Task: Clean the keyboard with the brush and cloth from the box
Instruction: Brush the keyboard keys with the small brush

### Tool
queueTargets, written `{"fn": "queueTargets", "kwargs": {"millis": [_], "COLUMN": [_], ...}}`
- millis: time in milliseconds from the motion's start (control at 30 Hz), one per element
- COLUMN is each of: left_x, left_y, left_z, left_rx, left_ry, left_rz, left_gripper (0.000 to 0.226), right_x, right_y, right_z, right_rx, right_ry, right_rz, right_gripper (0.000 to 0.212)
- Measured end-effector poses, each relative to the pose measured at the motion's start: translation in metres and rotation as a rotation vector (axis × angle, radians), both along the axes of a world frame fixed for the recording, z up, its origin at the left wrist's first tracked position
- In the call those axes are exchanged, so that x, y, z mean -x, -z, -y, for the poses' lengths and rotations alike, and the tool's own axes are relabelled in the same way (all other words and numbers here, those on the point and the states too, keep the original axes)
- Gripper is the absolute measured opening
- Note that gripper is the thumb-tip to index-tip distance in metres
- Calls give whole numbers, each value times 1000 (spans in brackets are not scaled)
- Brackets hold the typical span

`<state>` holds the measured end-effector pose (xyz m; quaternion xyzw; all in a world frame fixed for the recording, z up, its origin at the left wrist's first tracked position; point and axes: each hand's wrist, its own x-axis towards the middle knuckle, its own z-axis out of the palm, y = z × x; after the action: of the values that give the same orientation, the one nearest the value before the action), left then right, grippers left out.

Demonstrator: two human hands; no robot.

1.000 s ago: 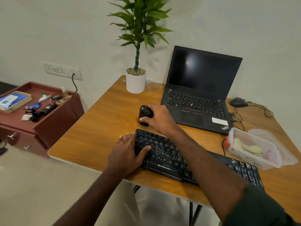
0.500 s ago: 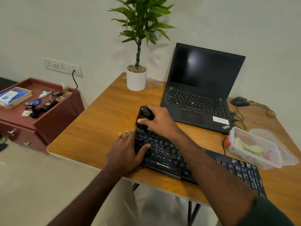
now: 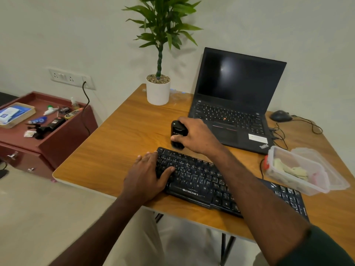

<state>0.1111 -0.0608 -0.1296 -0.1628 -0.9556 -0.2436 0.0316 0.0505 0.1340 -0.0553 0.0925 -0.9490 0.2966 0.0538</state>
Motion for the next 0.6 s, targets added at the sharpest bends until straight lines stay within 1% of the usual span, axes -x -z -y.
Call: {"fn": "queueTargets", "kwargs": {"millis": [67, 133, 200, 267, 333, 433, 467, 533, 600], "left_x": [0, 1, 0, 0, 0, 0, 0, -2, -3], "left_y": [0, 0, 0, 0, 0, -1, -2, -3, -5], "left_z": [0, 0, 0, 0, -1, -1, -1, -1, -2], "left_rx": [-4, -13, -5, 4, 15, 12, 8, 8, 12], "left_ry": [2, 6, 5, 0, -5, -5, -6, -9, -17], "left_rz": [5, 4, 1, 0, -4, 0, 2, -4, -2], "left_gripper": [87, 84, 84, 90, 93, 95, 95, 95, 97], "right_x": [-1, -3, -3, 0, 0, -5, -7, -8, -5], "right_y": [-1, 6, 6, -3, -11, -5, 0, 3, -5], "right_z": [9, 16, 10, -3, -11, -5, -2, -4, -16], "right_rx": [71, 107, 59, -14, -38, 145, 167, 109, -19], "right_ry": [-23, -68, -78, -64, -36, -32, -52, -83, -92], "right_rz": [-13, 25, 59, 93, 77, 61, 76, 108, 139], "right_gripper": [25, 26, 27, 27, 27, 23, 22, 24, 26]}}
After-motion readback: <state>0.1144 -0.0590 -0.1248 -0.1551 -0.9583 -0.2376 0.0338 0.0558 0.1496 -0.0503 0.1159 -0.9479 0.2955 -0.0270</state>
